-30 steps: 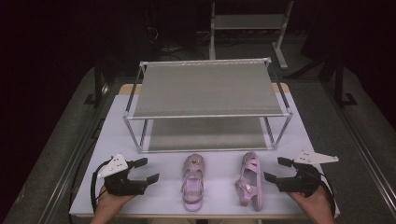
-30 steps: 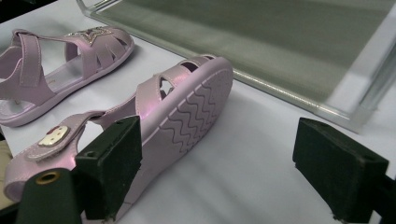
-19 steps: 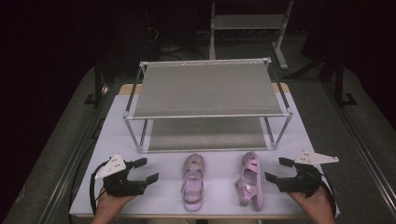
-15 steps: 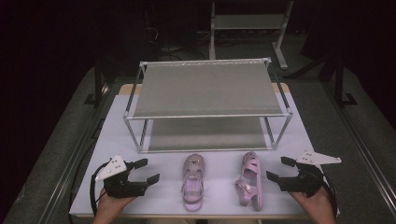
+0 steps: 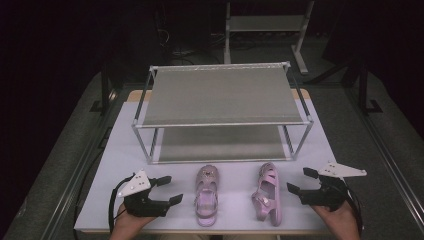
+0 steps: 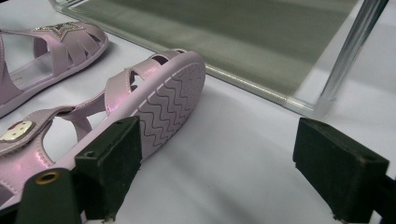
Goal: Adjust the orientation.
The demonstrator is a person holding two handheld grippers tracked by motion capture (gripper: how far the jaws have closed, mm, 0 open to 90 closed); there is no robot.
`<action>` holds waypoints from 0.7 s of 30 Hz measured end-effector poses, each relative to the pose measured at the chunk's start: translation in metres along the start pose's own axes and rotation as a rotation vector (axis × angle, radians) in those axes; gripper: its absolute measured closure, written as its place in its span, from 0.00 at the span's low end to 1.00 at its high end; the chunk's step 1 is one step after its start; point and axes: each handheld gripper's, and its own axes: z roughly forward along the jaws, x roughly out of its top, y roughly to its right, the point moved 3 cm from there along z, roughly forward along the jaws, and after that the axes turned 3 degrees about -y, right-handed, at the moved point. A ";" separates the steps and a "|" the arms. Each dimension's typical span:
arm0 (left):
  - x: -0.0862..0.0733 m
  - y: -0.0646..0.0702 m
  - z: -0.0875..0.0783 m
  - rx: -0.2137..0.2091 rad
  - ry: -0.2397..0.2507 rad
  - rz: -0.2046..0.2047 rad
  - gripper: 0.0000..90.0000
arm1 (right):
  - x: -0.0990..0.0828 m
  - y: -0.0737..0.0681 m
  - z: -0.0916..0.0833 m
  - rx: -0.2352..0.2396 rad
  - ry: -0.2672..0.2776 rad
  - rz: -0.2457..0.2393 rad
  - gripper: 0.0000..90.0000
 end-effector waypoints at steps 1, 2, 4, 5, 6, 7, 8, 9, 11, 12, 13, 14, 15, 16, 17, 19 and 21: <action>0.000 0.002 0.001 -0.006 -0.003 -0.002 0.29 | 0.000 0.000 0.000 0.001 -0.001 0.001 0.17; 0.001 0.003 0.003 -0.008 -0.001 -0.001 0.29 | 0.000 0.000 0.000 0.001 0.001 0.001 0.17; 0.001 0.006 0.006 -0.012 -0.004 -0.001 0.29 | 0.000 0.000 -0.001 0.002 0.002 -0.001 0.17; 0.002 0.008 0.007 -0.018 -0.003 -0.004 0.29 | 0.000 0.000 -0.001 0.003 0.004 -0.001 0.17; 0.002 0.009 0.008 -0.021 -0.002 -0.008 0.29 | 0.001 0.000 -0.001 0.004 0.005 -0.001 0.17; 0.002 0.010 0.010 -0.025 -0.004 -0.017 0.29 | 0.001 0.000 -0.001 0.004 0.006 -0.001 0.17; 0.003 0.010 0.012 -0.030 -0.006 -0.026 0.29 | 0.000 0.000 -0.001 0.004 0.005 0.000 0.17; 0.003 0.010 0.012 -0.030 -0.006 -0.026 0.29 | 0.000 0.000 -0.001 0.004 0.005 0.000 0.17; 0.003 0.012 0.015 -0.038 -0.005 -0.044 0.29 | 0.000 0.000 -0.001 0.005 0.001 0.002 0.17; 0.004 0.013 0.016 -0.039 -0.004 -0.049 0.29 | 0.000 0.000 0.000 0.005 0.001 0.001 0.17; 0.004 0.013 0.016 -0.039 -0.004 -0.049 0.29 | 0.000 0.000 0.000 0.005 0.001 0.001 0.17; 0.005 0.016 0.018 -0.046 -0.002 -0.059 0.29 | -0.001 0.000 0.000 0.005 -0.002 0.002 0.17; 0.005 0.016 0.018 -0.046 -0.002 -0.059 0.29 | -0.001 0.000 0.000 0.005 -0.002 0.002 0.17; 0.006 0.018 0.020 -0.045 -0.001 -0.059 0.29 | 0.000 0.000 0.000 0.003 0.000 0.001 0.17; 0.006 0.018 0.020 -0.045 -0.001 -0.059 0.29 | 0.000 0.000 0.000 0.003 0.000 0.001 0.17; 0.008 0.021 0.023 -0.040 -0.007 -0.059 0.29 | 0.000 -0.001 -0.001 0.002 0.004 -0.001 0.17; 0.008 0.024 0.025 -0.039 -0.010 -0.060 0.31 | 0.000 0.000 -0.001 0.001 0.005 0.000 0.17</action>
